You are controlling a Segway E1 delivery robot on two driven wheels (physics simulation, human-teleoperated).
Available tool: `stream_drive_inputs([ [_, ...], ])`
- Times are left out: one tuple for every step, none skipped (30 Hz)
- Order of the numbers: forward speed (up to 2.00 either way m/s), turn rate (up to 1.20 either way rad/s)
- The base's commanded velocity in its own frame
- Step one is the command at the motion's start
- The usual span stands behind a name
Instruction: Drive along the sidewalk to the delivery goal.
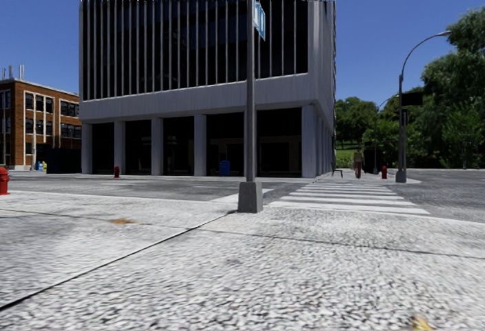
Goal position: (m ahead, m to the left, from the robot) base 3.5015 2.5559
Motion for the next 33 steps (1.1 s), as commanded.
stream_drive_inputs([
  [1.50, 0.56],
  [1.50, 0.56],
  [1.50, 0.56],
  [1.50, 0.56],
  [1.50, 0.56],
  [1.50, 0.56],
  [1.50, 0.56],
  [1.50, 0.56],
  [1.50, 0.56],
  [1.50, 0.56],
  [1.50, 0.56],
  [1.50, 0.56],
  [1.50, 0.57],
  [1.50, 0.57],
  [1.50, 0.57],
  [1.50, 0.58],
  [1.50, 0.58],
  [1.50, 0.58],
  [1.50, 0.59],
  [1.50, 0.60],
  [1.50, 0.61],
  [1.50, 0.62],
  [1.44, 0.73],
  [1.43, 0.75],
  [1.43, 0.75],
  [1.42, 0.75],
  [1.42, 0.76],
  [1.42, 0.77],
  [1.42, 0.77],
  [1.42, 0.77],
  [1.42, 0.77],
  [1.42, 0.77],
  [1.42, 0.77],
])
